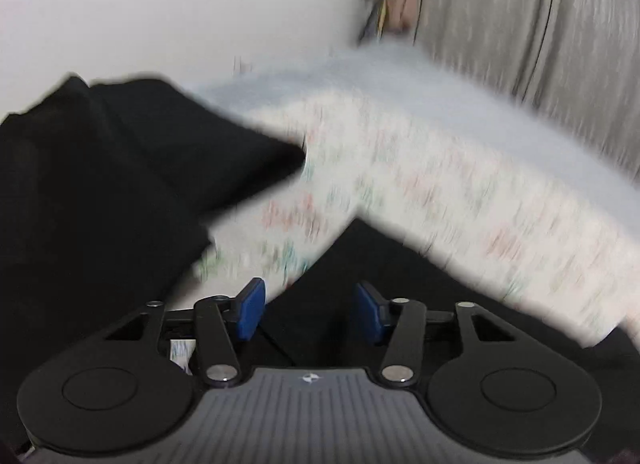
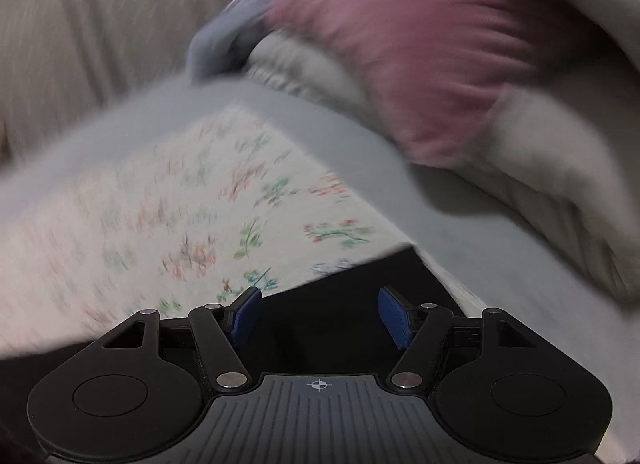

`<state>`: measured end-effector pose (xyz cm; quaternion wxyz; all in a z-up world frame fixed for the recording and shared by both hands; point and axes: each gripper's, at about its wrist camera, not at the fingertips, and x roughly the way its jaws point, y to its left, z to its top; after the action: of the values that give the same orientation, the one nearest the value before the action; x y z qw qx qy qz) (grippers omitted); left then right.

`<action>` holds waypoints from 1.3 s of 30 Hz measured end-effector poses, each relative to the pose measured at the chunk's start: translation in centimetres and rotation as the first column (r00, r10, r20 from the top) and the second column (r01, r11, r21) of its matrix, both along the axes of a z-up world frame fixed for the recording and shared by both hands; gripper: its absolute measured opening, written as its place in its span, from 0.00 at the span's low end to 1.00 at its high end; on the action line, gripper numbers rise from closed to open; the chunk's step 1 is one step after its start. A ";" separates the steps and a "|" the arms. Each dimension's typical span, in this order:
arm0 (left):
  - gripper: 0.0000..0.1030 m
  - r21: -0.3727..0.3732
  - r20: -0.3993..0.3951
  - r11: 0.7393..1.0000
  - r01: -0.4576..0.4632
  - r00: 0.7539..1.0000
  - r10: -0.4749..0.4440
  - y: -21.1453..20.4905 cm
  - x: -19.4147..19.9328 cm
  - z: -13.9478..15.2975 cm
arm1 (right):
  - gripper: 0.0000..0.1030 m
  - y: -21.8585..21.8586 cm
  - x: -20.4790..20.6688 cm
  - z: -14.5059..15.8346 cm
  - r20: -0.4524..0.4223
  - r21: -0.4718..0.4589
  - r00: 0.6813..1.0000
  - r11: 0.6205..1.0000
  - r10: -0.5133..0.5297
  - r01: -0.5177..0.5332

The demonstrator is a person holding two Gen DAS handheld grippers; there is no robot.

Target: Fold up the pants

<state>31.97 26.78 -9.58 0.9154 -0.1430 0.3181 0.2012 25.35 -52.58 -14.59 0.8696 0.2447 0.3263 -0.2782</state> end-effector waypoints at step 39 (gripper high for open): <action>0.74 -0.529 -0.002 0.849 -0.019 1.000 0.021 3.7 -6.6 -4.0 | 0.88 19.5 -3.5 -4.0 0.050 0.385 0.932 0.855 0.358 -0.349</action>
<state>25.35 30.52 -13.54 0.8391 -0.3928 0.3581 0.1152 21.85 -33.03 -18.56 0.8363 0.3444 0.4240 -0.0466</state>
